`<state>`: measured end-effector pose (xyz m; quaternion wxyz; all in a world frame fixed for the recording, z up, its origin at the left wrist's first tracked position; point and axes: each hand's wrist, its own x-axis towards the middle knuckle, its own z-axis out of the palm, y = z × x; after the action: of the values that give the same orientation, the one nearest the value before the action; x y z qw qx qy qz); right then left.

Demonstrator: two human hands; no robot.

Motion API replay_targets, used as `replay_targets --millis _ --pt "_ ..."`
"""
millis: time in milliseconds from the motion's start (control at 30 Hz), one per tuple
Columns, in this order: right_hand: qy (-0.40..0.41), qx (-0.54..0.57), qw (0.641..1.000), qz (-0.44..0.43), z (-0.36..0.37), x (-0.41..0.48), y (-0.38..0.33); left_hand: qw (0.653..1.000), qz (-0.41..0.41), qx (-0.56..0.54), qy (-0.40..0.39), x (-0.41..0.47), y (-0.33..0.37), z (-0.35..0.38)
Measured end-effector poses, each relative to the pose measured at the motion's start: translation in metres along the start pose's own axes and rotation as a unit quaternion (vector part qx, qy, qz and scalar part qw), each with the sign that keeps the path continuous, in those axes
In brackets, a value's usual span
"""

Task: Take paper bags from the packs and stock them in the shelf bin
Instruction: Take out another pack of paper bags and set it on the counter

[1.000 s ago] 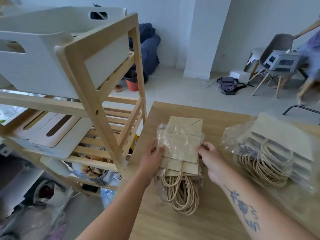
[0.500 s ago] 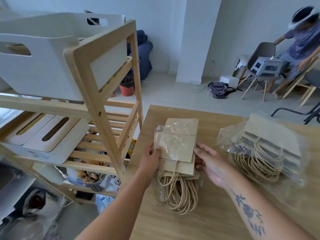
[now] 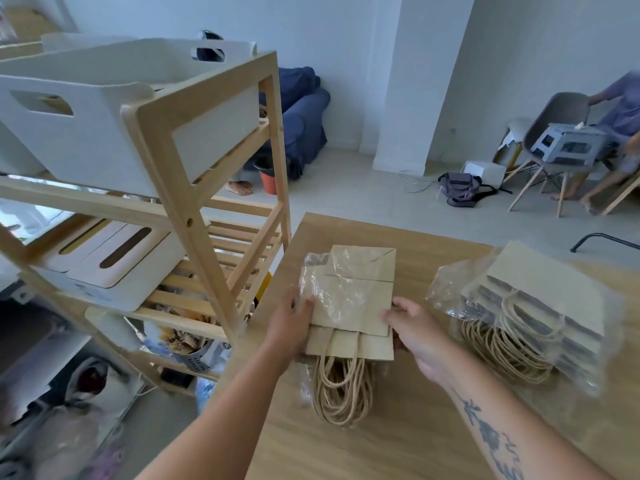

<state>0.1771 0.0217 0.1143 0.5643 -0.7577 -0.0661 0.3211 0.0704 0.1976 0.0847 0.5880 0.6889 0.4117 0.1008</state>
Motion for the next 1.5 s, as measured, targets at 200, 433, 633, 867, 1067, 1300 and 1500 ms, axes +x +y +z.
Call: replay_targets --millis 200,433,633,867,1067,1300,1500 --pt "-0.085 -0.016 0.996 -0.007 -0.015 -0.014 0.006 0.999 -0.013 -0.029 0.016 -0.005 -0.002 0.002" --pt "0.055 -0.026 0.995 -0.08 0.024 0.002 0.0 0.999 -0.004 -0.033 0.013 -0.016 -0.002 0.0" --pt "0.053 -0.109 0.989 -0.082 0.031 0.0 0.011 0.998 0.049 -0.027 -0.027 -0.046 -0.008 -0.009" --pt "-0.004 -0.031 0.998 -0.062 0.03 -0.007 0.038 0.996 0.05 -0.057 -0.049 -0.061 -0.033 -0.009" --pt "-0.004 -0.019 0.998 -0.062 0.039 0.009 0.036 0.995 0.047 -0.079 -0.023 -0.043 -0.028 -0.001" --pt "0.009 0.013 0.998 -0.056 0.053 0.066 0.01 0.994 0.036 -0.098 -0.022 0.018 -0.002 -0.004" --pt "0.014 0.056 0.997 -0.055 0.065 0.105 -0.016 0.996 0.048 -0.068 -0.04 0.073 0.011 -0.012"
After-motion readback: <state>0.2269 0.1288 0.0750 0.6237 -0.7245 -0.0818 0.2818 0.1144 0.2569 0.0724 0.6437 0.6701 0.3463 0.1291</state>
